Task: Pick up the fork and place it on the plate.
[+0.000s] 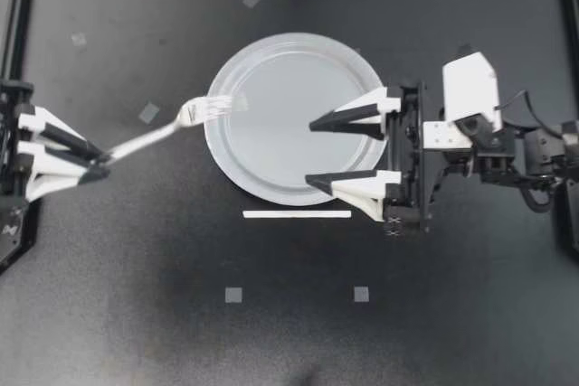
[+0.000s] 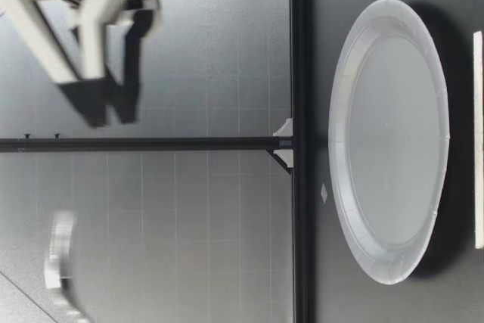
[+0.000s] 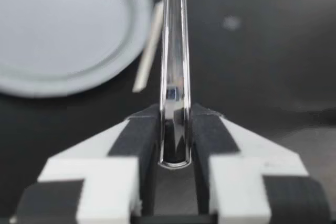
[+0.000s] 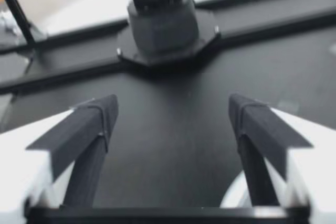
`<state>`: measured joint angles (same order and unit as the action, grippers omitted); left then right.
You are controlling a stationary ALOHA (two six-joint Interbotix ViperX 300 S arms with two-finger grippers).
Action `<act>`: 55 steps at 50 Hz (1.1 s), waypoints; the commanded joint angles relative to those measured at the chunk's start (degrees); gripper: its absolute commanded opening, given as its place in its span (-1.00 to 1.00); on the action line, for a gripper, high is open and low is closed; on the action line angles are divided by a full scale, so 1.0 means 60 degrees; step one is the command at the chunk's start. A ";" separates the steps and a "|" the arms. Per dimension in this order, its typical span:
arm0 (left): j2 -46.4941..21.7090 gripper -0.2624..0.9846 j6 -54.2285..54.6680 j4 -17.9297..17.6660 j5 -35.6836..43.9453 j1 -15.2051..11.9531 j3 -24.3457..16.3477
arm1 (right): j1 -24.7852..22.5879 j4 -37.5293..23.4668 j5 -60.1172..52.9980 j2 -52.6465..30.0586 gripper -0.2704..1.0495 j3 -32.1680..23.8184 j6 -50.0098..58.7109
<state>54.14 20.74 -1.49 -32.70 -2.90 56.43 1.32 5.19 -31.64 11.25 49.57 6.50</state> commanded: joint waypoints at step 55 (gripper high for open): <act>-0.4644 -0.51 0.2856 0.1860 0.1172 -0.0381 0.1113 | -0.0103 -0.0029 0.0073 -0.0806 0.59 0.0000 0.0645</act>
<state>26.89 37.88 9.93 -27.33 -5.10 63.28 1.05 5.10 -31.03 5.98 50.10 10.28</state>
